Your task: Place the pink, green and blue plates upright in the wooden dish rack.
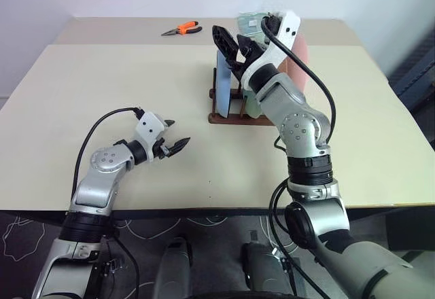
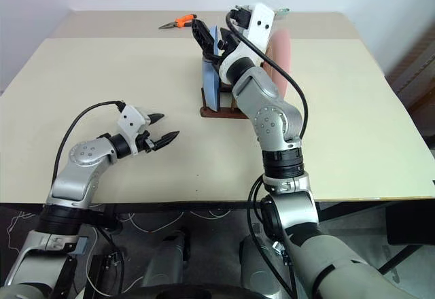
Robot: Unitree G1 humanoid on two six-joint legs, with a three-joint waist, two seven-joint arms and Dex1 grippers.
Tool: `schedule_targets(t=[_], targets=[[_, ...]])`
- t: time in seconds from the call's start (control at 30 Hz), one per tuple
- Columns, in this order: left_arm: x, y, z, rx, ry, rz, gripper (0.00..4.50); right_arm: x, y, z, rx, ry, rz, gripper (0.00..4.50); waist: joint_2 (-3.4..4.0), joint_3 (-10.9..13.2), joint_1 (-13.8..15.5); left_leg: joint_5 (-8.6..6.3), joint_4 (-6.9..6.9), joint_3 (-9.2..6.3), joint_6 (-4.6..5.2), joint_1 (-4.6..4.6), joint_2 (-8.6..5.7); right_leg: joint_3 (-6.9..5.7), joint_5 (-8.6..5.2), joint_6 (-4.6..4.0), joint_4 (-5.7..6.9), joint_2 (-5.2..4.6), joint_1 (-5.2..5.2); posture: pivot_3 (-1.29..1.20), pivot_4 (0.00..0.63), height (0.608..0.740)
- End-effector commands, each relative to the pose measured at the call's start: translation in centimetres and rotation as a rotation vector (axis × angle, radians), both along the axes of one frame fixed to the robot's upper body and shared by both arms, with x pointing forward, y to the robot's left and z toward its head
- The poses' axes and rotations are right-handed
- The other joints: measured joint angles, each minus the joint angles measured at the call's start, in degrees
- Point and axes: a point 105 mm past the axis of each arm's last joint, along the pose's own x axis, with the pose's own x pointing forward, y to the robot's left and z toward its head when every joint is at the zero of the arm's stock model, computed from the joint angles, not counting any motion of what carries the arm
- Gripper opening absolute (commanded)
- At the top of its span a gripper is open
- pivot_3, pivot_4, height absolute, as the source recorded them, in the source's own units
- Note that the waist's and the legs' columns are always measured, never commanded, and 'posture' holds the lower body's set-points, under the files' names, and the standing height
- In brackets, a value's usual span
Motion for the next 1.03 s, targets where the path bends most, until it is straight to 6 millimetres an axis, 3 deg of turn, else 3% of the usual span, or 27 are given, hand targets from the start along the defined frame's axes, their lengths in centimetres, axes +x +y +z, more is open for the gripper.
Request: schedule_targets(t=[0.03,0.13,0.17,0.2,0.3,0.4,0.47,0.57,0.67,0.83,1.03], targets=[[-0.5,-1.0,0.6,0.006,-0.031,-0.031,3.52,-2.8,-1.0,4.4,-0.111,-0.263,-0.012,4.01,0.0,0.0,0.2,0.0,0.0,0.0,0.0,-0.02,0.0,0.0,0.0,0.0,-0.01,0.0,0.0,0.0,0.15,0.74],[-0.4,-1.0,0.6,0.012,-0.035,-0.03,3.52,-5.7,-3.3,6.3,-0.222,-0.44,-0.02,4.01,0.0,0.0,0.4,0.0,0.01,0.0,0.0,-0.09,-0.01,0.0,-0.01,-0.01,-0.07,-0.01,-0.02,0.0,0.15,0.74],[-0.4,-0.8,0.6,0.017,-0.038,-0.022,3.52,-6.5,-5.0,6.2,-0.274,-0.468,-0.033,4.01,-0.01,0.0,0.4,-0.01,0.01,0.0,-0.01,-0.1,-0.01,0.0,-0.01,-0.02,-0.09,-0.01,-0.02,0.0,0.15,0.74],[-0.3,-0.3,0.6,0.022,-0.04,-0.01,3.52,-7.2,-7.7,5.4,-0.346,-0.469,-0.068,4.01,-0.05,0.0,0.5,-0.01,0.0,0.0,-0.01,-0.09,-0.01,0.0,-0.01,-0.02,-0.11,-0.01,-0.02,0.0,0.15,0.74],[-0.2,0.3,0.5,0.028,-0.041,0.011,3.52,-8.9,-12.6,3.5,-0.47,-0.416,-0.098,4.01,-0.15,-0.1,1.3,-0.05,-0.02,0.01,0.02,-0.06,-0.02,-0.03,-0.03,-0.03,-0.32,-0.05,0.14,0.0,0.15,0.74],[-0.2,0.9,0.2,0.043,-0.039,0.028,3.52,-9.3,-19.1,-1.3,-0.588,-0.182,-0.187,4.01,-0.11,0.0,1.3,-0.05,0.01,0.08,0.03,0.0,-0.02,0.03,-0.03,-0.04,-0.3,-0.09,0.13,0.0,0.15,0.74],[0.0,1.5,0.0,0.054,-0.038,0.043,3.52,-9.7,-21.3,-4.8,-0.661,-0.056,-0.206,4.01,-0.12,-0.1,1.1,-0.05,0.02,0.07,0.03,0.14,0.0,0.02,-0.03,-0.05,-0.32,-0.08,0.29,0.0,0.15,0.74],[0.3,1.9,0.1,0.063,-0.051,0.06,3.52,-9.7,-22.5,-9.1,-0.729,0.051,-0.201,4.01,-0.07,-0.1,-0.1,-0.05,0.08,0.09,0.03,0.17,-0.01,0.06,-0.02,-0.05,-0.3,-0.09,0.28,0.0,0.15,0.74],[0.6,1.8,0.1,0.06,-0.056,0.067,3.52,-9.4,-22.9,-11.3,-0.743,0.087,-0.186,4.01,-0.05,-0.1,-0.6,-0.05,0.11,0.1,0.03,0.19,-0.01,0.1,0.01,-0.08,-0.26,-0.07,0.25,0.0,0.15,0.74],[0.3,1.8,-0.4,0.063,-0.052,0.069,3.52,-8.6,-23.2,-12.3,-0.751,0.081,-0.2,4.01,-0.06,-0.1,-0.1,-0.04,0.11,0.09,0.03,0.16,-0.03,0.09,0.0,-0.05,-0.27,-0.06,0.25,0.0,0.15,0.74],[-0.2,2.1,-0.7,0.047,-0.041,0.094,3.52,-6.9,-22.2,-12.0,-0.751,0.036,-0.206,4.01,-0.07,0.0,0.2,-0.04,0.12,0.09,0.02,0.16,-0.04,0.09,0.0,-0.05,-0.27,-0.06,0.26,0.0,0.15,0.74]])
